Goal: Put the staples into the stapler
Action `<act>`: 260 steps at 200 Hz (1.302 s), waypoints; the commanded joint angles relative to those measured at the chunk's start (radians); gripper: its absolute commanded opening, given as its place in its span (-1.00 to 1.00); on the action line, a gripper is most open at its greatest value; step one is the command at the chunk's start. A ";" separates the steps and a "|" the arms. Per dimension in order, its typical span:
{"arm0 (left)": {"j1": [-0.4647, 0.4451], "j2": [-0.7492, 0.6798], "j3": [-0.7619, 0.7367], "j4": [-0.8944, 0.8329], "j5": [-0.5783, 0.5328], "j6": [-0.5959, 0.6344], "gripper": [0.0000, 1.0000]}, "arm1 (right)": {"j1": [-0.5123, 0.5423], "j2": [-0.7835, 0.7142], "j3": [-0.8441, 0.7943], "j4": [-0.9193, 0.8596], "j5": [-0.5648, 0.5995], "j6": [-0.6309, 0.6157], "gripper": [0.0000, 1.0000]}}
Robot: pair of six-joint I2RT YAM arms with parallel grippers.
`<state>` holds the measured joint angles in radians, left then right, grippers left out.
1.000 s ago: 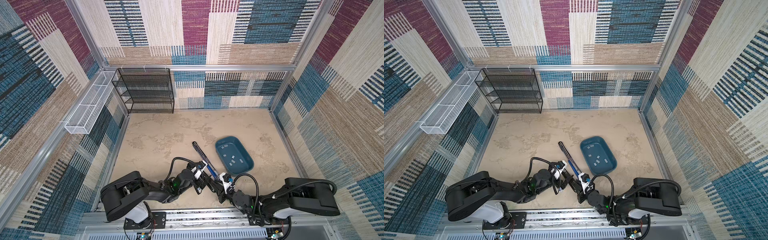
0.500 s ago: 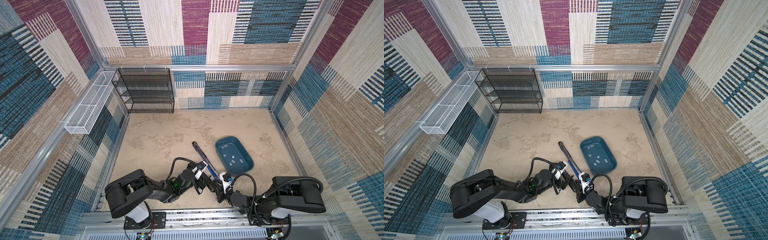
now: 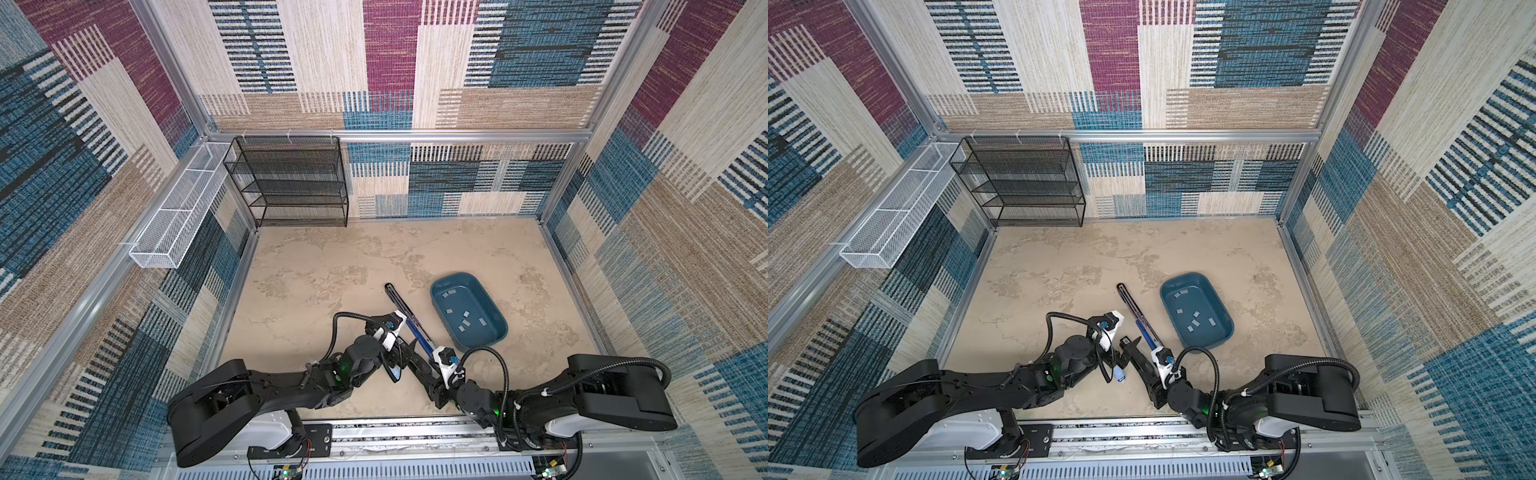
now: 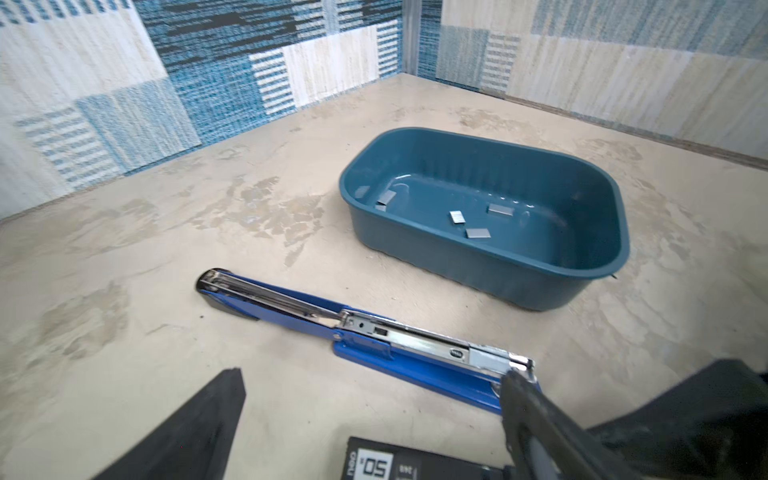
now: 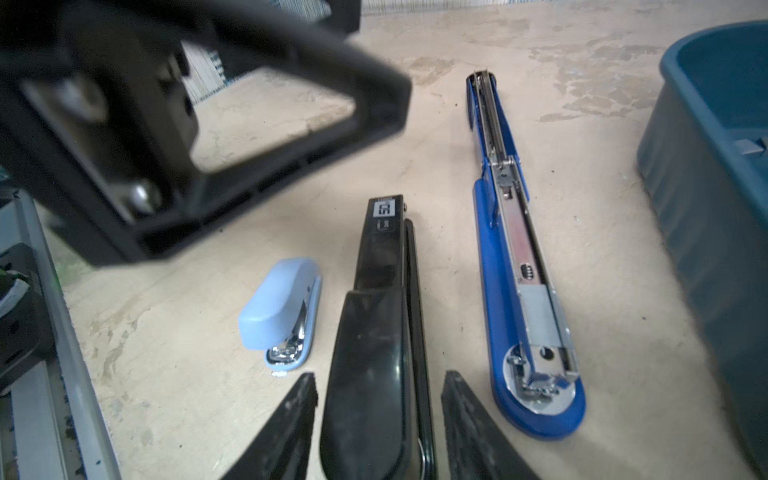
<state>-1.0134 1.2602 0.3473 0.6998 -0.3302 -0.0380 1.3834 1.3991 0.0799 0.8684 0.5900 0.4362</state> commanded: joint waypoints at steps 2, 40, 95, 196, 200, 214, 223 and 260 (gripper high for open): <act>0.002 -0.058 0.022 -0.201 -0.120 -0.062 0.98 | 0.002 0.023 0.017 -0.026 0.002 0.007 0.02; 0.017 -0.144 0.049 -0.391 -0.233 -0.164 0.98 | 0.002 0.117 0.099 -0.051 0.033 0.012 -0.26; 0.151 -0.325 0.022 -0.571 -0.199 -0.333 0.98 | 0.001 0.281 0.282 -0.160 0.114 0.044 -0.34; 0.308 -0.408 0.015 -0.649 -0.051 -0.398 0.98 | -0.017 0.363 0.487 -0.385 0.129 0.210 -0.30; 0.309 -0.405 0.017 -0.650 -0.050 -0.399 0.98 | -0.017 0.363 0.489 -0.385 0.126 0.210 -0.29; 0.315 -0.392 0.022 -0.655 -0.049 -0.399 0.98 | -0.016 0.362 0.498 -0.376 0.113 0.204 -0.27; 0.321 -0.386 0.025 -0.652 -0.048 -0.401 0.98 | -0.017 0.365 0.507 -0.377 0.108 0.202 -0.23; 0.343 -0.371 0.039 -0.663 -0.018 -0.410 0.98 | -0.017 0.294 0.516 -0.440 0.108 0.191 0.31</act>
<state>-0.6807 0.8825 0.3687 0.0433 -0.3805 -0.4267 1.3666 1.7477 0.5930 0.4759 0.7048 0.6239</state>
